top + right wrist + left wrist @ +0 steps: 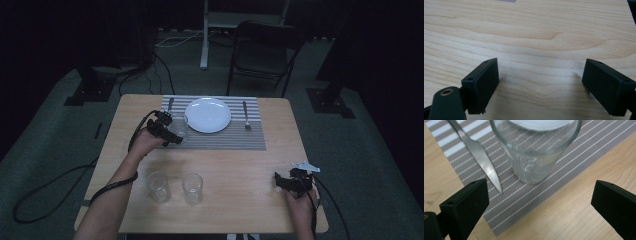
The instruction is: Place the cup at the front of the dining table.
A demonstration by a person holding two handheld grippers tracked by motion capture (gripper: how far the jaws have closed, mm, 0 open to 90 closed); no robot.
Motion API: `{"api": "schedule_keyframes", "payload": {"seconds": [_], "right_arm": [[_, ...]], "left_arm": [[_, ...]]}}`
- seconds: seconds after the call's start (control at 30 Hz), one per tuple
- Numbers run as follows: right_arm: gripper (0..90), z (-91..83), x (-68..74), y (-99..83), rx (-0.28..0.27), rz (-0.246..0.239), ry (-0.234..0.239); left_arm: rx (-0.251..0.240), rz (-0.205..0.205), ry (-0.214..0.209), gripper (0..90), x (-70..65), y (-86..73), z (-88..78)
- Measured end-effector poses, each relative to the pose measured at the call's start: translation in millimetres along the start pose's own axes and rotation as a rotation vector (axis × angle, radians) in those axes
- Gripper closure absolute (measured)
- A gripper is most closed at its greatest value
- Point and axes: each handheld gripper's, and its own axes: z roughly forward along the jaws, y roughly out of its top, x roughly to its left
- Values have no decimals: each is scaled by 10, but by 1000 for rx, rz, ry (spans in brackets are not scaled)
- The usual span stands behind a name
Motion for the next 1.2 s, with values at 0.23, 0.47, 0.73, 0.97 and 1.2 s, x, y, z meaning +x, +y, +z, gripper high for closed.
{"api": "schedule_keyframes", "payload": {"seconds": [0.23,0.47,0.73,0.97,1.2], "right_arm": [[137,0,0,0,0,0,0],[138,0,0,0,0,-1,0],[137,0,0,0,0,-1,0],[137,0,0,0,0,-1,0],[137,1,0,0,-1,0,0]], "left_arm": [[0,-13,-3,19,31,-141,-11],[22,-29,-20,19,70,-309,-12],[29,-29,-12,19,100,-478,-65],[18,-47,-1,19,123,-636,-144],[-13,-66,4,19,121,-824,-243]]}}
